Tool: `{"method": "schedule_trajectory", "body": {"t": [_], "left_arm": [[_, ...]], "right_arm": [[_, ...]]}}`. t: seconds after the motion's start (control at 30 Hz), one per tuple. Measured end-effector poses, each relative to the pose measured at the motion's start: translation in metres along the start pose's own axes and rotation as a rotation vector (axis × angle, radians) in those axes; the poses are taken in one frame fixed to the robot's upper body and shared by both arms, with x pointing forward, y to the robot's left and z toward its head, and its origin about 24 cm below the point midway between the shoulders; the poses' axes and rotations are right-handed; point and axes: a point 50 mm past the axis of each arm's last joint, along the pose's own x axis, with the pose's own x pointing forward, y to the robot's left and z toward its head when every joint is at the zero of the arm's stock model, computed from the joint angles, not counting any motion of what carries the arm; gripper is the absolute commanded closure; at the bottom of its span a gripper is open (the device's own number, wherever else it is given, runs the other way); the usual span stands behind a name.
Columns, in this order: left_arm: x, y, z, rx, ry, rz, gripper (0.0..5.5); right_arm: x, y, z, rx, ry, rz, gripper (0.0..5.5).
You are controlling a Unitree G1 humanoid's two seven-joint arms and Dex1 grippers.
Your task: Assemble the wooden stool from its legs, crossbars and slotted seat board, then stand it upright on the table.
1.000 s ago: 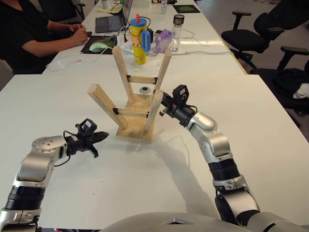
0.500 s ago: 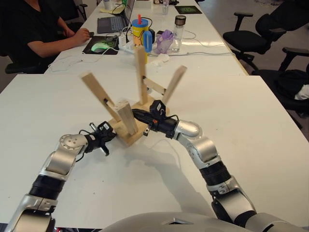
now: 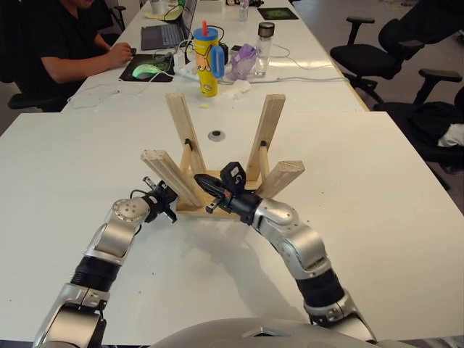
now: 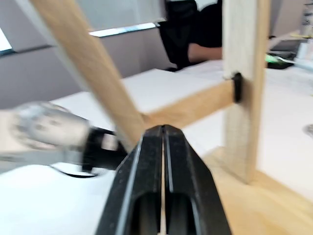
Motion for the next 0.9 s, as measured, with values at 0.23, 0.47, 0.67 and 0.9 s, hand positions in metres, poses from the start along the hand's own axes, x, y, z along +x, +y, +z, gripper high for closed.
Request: {"method": "schedule_trajectory", "body": {"t": [0.23,0.47,0.67,0.9], "left_arm": [[-0.042,0.012,-0.032,-0.034,0.102,0.093,5.49],[-0.043,-0.009,-0.024,-0.026,0.078,0.008,5.49],[-0.032,-0.026,-0.012,0.020,0.047,-0.076,5.49],[-0.030,-0.031,-0.009,-0.015,0.050,-0.127,5.49]], "right_arm": [[-0.086,-0.023,-0.039,0.029,0.298,-0.153,5.50],[-0.131,-0.042,-0.060,-0.014,0.323,-0.607,5.50],[-0.128,-0.065,-0.068,-0.118,0.402,-0.714,5.50],[-0.110,-0.060,-0.075,-0.114,0.415,-0.611,5.50]]}}
